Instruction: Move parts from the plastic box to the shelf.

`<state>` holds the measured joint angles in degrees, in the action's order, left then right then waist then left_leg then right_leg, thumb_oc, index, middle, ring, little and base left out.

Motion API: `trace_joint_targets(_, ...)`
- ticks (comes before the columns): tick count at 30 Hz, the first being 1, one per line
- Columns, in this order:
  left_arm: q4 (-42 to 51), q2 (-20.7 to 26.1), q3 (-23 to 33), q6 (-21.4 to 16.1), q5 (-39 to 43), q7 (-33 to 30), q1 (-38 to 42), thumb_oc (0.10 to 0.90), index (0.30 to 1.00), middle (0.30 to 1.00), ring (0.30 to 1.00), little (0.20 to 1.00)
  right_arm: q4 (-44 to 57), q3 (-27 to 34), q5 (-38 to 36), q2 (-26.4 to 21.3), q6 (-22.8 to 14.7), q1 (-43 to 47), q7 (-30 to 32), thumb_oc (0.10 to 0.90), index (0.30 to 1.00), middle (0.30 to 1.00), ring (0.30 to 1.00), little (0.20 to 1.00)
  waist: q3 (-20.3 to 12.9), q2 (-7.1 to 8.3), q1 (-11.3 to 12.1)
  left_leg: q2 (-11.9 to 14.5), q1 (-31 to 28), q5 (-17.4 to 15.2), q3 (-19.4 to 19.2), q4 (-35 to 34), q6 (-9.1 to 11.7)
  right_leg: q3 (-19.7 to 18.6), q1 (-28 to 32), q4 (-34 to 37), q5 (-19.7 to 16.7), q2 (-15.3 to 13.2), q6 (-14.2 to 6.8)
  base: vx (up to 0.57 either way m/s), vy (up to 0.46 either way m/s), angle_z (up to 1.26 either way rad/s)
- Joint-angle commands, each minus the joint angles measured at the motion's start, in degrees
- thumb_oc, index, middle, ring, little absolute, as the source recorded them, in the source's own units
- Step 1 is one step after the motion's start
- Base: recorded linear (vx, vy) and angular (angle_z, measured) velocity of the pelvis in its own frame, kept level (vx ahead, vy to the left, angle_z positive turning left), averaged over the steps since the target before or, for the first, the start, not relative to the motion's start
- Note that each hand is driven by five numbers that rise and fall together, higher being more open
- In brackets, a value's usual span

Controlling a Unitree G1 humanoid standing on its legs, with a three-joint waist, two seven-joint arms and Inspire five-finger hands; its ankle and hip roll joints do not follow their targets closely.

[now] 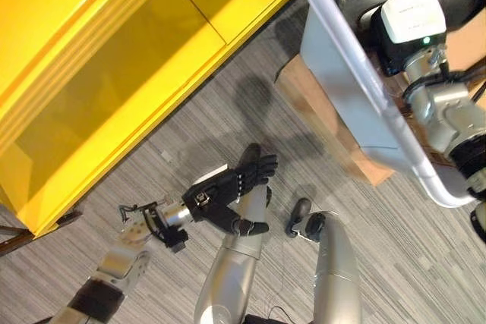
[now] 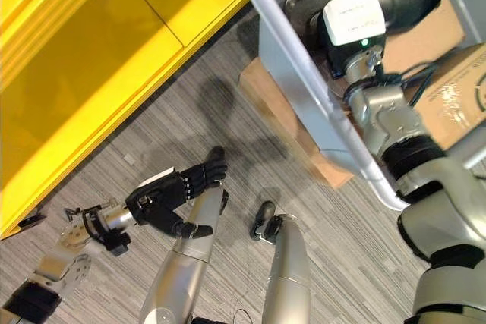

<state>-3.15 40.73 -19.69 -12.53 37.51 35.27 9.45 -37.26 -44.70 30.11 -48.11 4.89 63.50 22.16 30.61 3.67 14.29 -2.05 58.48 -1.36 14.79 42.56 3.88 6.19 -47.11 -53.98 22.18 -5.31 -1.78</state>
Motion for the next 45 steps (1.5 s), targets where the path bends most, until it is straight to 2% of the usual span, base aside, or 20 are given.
trace_joint_targets(1,5.9,-4.5,-1.0,-2.1,-0.7,-1.0,2.0,0.900,1.000,1.000,1.000,1.000,5.9,5.2,-1.3,-2.7,-0.9,3.8,6.6,0.400,0.300,0.300,0.300,0.300,-0.8,0.52,0.5,1.0,-5.1,0.7,-3.0,-13.2,-4.9,3.3,5.3,-2.9,0.3,4.1,5.8,-0.15,0.020,-0.32)
trace_joint_targets(6,6.3,-6.0,-1.2,-0.4,-1.3,-3.4,4.2,0.900,1.000,1.000,1.000,1.000,13.9,9.5,-1.5,-1.6,0.0,-2.9,7.1,0.400,0.300,0.300,0.300,0.300,-0.8,2.04,-1.4,2.1,-9.5,0.7,-4.5,-15.9,-4.3,2.1,10.2,1.7,-0.4,4.6,4.9,-0.07,0.003,-0.20)
trace_joint_targets(7,6.1,-6.7,-1.3,0.7,-1.6,-4.5,5.6,0.900,1.000,1.000,1.000,1.000,16.8,11.4,-0.3,-1.0,1.2,-6.9,7.4,0.400,0.300,0.300,0.300,0.300,-0.8,2.80,-2.3,2.5,-11.7,0.8,-5.1,-17.4,-4.2,1.4,12.7,4.0,-0.9,4.9,4.4,-0.09,-0.006,-0.16)
trace_joint_targets(10,5.6,-7.7,-1.6,1.5,-2.3,-5.7,7.4,0.900,1.000,1.000,1.000,1.000,19.0,13.4,-0.8,-0.5,3.8,-10.6,7.9,0.400,0.300,0.300,0.300,0.300,-0.8,3.75,-3.5,3.5,-14.2,1.0,-6.0,-18.8,-3.7,0.7,15.7,6.9,-1.6,5.3,4.0,-0.09,-0.025,-0.14)
trace_joint_targets(16,4.7,-9.3,-2.5,3.1,-3.6,-7.9,10.8,0.900,1.000,1.000,1.000,1.000,17.9,16.8,-2.9,0.0,6.3,-15.4,10.4,0.400,0.300,0.300,0.300,0.300,-0.8,4.46,-5.1,5.3,-18.7,2.0,-7.3,-21.8,-2.9,-0.2,21.3,12.3,-3.0,5.9,3.7,-0.08,-0.023,-0.18)
trace_joint_targets(21,3.9,-10.5,-3.2,3.8,-5.3,-8.8,12.8,0.900,1.000,1.000,1.000,1.000,15.2,17.8,-7.1,-1.1,4.6,-14.4,6.9,0.400,0.300,0.300,0.300,0.300,-1.1,4.47,-5.7,5.6,-22.4,2.2,-8.0,-23.5,-2.5,-0.9,26.1,16.4,-3.9,5.9,3.6,-0.07,-0.004,-0.06)
trace_joint_targets(24,3.9,-10.4,-3.3,2.2,-8.8,-9.6,12.6,0.900,1.000,1.000,1.000,1.000,16.7,17.9,-8.8,-2.8,3.3,-14.7,2.3,0.400,0.300,0.300,0.300,0.300,-2.6,4.46,-6.4,5.9,-24.2,2.5,-8.3,-24.9,-2.3,-1.2,27.8,18.9,-4.5,5.8,3.4,-0.05,0.031,-0.17)
trace_joint_targets(25,4.8,-10.0,-3.2,2.1,-9.5,-10.2,12.5,0.900,1.000,1.000,1.000,1.000,19.1,18.0,-9.7,-4.9,2.8,-15.4,-1.6,0.400,0.300,0.300,0.300,0.300,-3.9,4.41,-7.2,6.1,-25.4,2.6,-8.6,-25.7,-2.1,-1.4,28.9,20.4,-4.9,5.7,3.3,-0.04,0.065,-0.15)
trace_joint_targets(28,5.7,-9.1,-2.7,0.6,-12.4,-11.2,11.8,0.900,1.000,1.000,1.000,1.000,22.7,18.8,-10.5,-7.7,2.3,-16.9,-6.8,0.400,0.300,0.300,0.300,0.300,-5.3,4.18,-8.2,6.1,-27.2,2.8,-9.0,-26.9,-2.0,-1.8,30.3,22.2,-5.4,5.6,3.1,-0.03,0.084,-0.10)
trace_joint_targets(29,7.0,-7.4,-1.7,-0.5,-12.3,-10.5,10.5,0.900,1.000,1.000,1.000,1.000,24.9,19.4,-10.7,-9.4,2.8,-17.8,-9.2,0.400,0.300,0.300,0.300,0.300,-5.7,3.99,-8.3,6.0,-28.4,2.9,-9.2,-27.9,-1.9,-2.0,31.2,23.4,-5.5,5.5,3.0,-0.05,0.178,-0.17)
trace_joint_targets(30,11.1,-2.6,2.6,-5.0,-9.0,-7.8,4.8,0.900,1.000,1.000,1.000,1.000,29.8,21.1,-15.5,-16.0,2.9,-20.4,-14.6,0.400,0.300,0.300,0.300,0.300,-7.0,2.49,-8.6,6.0,-30.5,3.8,-9.6,-30.1,-1.5,-2.1,33.0,26.5,-6.2,4.8,2.8,-0.01,0.246,-0.19)
trace_joint_targets(32,16.5,1.6,9.8,-6.4,-5.2,-3.8,-2.1,0.900,1.000,1.000,1.000,1.000,34.4,26.7,-18.8,-21.4,2.1,-26.2,-22.7,0.400,0.300,0.300,0.300,0.300,-8.8,0.86,-9.0,5.7,-34.0,4.7,-10.0,-32.8,-1.5,-1.9,35.9,29.8,-6.9,3.8,2.0,0.05,0.254,-0.18)
trace_joint_targets(34,19.5,5.0,14.4,-6.7,-2.8,-2.8,-5.0,0.900,1.000,1.000,1.000,1.000,35.8,30.9,-19.8,-23.3,0.2,-31.4,-26.7,0.400,0.300,0.300,0.300,0.300,-10.8,0.26,-9.3,5.8,-36.4,5.3,-10.4,-34.9,-1.4,-1.5,38.2,32.9,-8.1,3.3,1.4,0.08,0.169,-0.04)
trace_joint_targets(36,19.9,7.8,17.8,-7.0,-0.5,-2.3,-5.8,0.900,1.000,1.000,1.000,1.000,36.1,34.2,-21.9,-24.0,-2.3,-35.7,-32.5,0.400,0.300,0.300,0.300,0.300,-13.1,0.24,-9.5,6.2,-39.9,5.9,-11.2,-37.6,-1.4,-0.6,41.5,36.7,-9.4,2.8,0.7,0.10,0.131,0.05)
trace_joint_targets(38,19.7,9.5,19.6,-7.3,-0.3,-2.2,-5.7,0.900,1.000,1.000,1.000,1.000,36.2,34.6,-24.8,-24.5,-2.4,-35.8,-40.4,0.400,0.300,0.300,0.300,0.300,-15.3,0.67,-9.5,7.0,-42.7,6.5,-13.1,-39.6,-1.2,1.3,43.6,39.1,-10.9,2.7,0.4,0.10,0.085,-0.09)
trace_joint_targets(40,19.9,9.4,20.8,-8.5,-2.2,-2.7,-6.5,0.900,1.000,1.000,1.000,1.000,36.9,33.9,-25.8,-25.2,-2.3,-34.9,-43.8,0.400,0.300,0.300,0.300,0.300,-16.4,0.80,-9.1,7.9,-44.1,6.9,-15.0,-40.7,-1.1,3.5,44.3,39.0,-11.0,2.6,0.5,0.05,0.116,-0.34)
trace_joint_targets(41,20.4,9.2,22.6,-8.9,-5.2,-5.1,-8.0,0.900,1.000,1.000,1.000,1.000,37.1,31.8,-27.4,-24.9,-3.9,-32.4,-49.4,0.400,0.300,0.300,0.300,0.300,-17.5,0.48,-8.0,9.8,-45.9,6.9,-17.7,-40.9,-0.6,8.7,43.9,35.3,-9.9,1.4,1.1,0.11,0.131,-0.58)
trace_joint_targets(42,20.4,8.9,23.6,-9.2,-6.3,-5.5,-8.8,0.900,1.000,1.000,1.000,1.000,37.8,31.4,-27.9,-25.0,-3.8,-32.0,-50.7,0.400,0.300,0.300,0.300,0.300,-18.1,0.75,-7.7,10.0,-46.8,6.1,-17.9,-41.0,-0.2,9.4,44.5,34.9,-9.0,0.7,0.9,0.14,0.135,-0.73)
trace_joint_targets(44,21.3,8.5,25.3,-10.1,-9.3,-6.7,-10.3,0.900,1.000,1.000,1.000,1.000,40.1,29.8,-30.3,-24.4,-0.8,-30.9,-55.1,0.400,0.300,0.300,0.300,0.300,-19.3,1.04,-7.2,10.8,-48.3,6.0,-19.3,-41.1,0.1,10.9,46.5,35.5,-9.0,-0.7,0.4,0.06,0.032,-1.32)
trace_joint_targets(45,21.0,8.5,25.6,-10.6,-11.4,-8.1,-10.2,0.900,1.000,1.000,1.000,1.000,41.4,28.7,-31.1,-23.2,1.9,-30.1,-58.1,0.400,0.300,0.300,0.300,0.300,-19.9,0.80,-7.5,11.6,-48.7,7.0,-20.3,-41.1,0.0,11.9,47.6,37.0,-10.5,-0.9,0.4,-0.04,0.026,-1.23)
